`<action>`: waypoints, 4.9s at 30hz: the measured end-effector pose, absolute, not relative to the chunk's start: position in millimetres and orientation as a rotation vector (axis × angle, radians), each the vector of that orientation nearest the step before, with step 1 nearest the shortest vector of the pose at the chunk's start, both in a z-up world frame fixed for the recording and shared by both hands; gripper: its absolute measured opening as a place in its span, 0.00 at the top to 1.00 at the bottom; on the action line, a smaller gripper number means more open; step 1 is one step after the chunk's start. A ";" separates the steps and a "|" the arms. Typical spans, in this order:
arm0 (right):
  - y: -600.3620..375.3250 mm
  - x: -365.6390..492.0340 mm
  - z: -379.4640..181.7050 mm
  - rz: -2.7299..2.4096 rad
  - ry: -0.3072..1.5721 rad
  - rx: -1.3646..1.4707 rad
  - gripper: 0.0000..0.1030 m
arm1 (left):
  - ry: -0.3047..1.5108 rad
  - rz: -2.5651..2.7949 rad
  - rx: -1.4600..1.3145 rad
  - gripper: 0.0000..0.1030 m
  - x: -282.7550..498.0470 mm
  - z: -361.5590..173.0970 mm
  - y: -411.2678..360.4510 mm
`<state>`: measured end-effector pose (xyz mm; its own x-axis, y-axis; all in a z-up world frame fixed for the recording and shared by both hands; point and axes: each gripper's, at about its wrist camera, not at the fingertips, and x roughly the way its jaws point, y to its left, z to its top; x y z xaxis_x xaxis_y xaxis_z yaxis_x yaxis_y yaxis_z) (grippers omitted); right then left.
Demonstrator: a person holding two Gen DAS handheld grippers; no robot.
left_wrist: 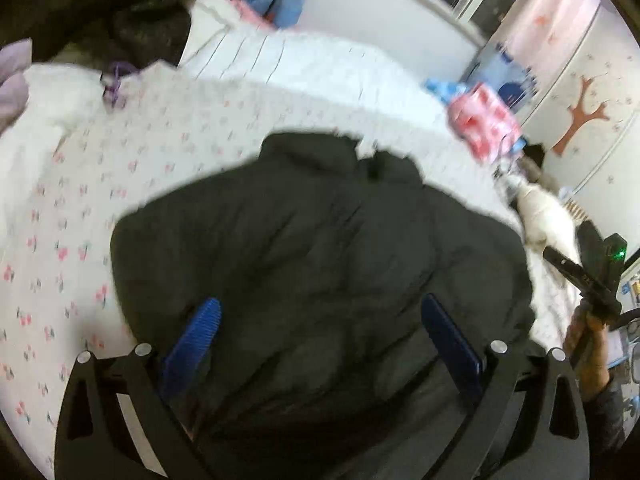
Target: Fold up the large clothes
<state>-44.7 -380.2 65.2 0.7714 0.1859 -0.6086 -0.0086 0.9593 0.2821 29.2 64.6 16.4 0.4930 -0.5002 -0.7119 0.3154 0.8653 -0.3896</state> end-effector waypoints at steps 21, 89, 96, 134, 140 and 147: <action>-450.2 -220.2 -26.8 0.442 1.165 0.677 0.15 | 1.225 -0.562 -0.379 0.07 -153.1 -26.8 237.6; -403.6 -410.4 58.0 0.984 0.427 0.987 0.92 | 0.777 -1.016 -0.652 0.86 -337.3 47.3 247.5; -411.6 -387.7 39.7 0.979 0.428 1.065 0.92 | 0.853 -0.965 -0.822 0.86 -316.2 6.5 270.2; -472.9 13.7 13.3 0.338 0.546 1.197 0.14 | 0.939 -0.481 -1.117 0.20 91.7 -5.3 202.3; -372.6 -5.5 75.1 0.324 0.573 0.587 0.13 | 0.729 -0.508 -0.851 0.07 38.5 66.5 175.2; -292.5 83.3 19.7 0.174 0.759 0.303 0.13 | 0.821 -0.612 -0.387 0.07 70.1 53.6 27.9</action>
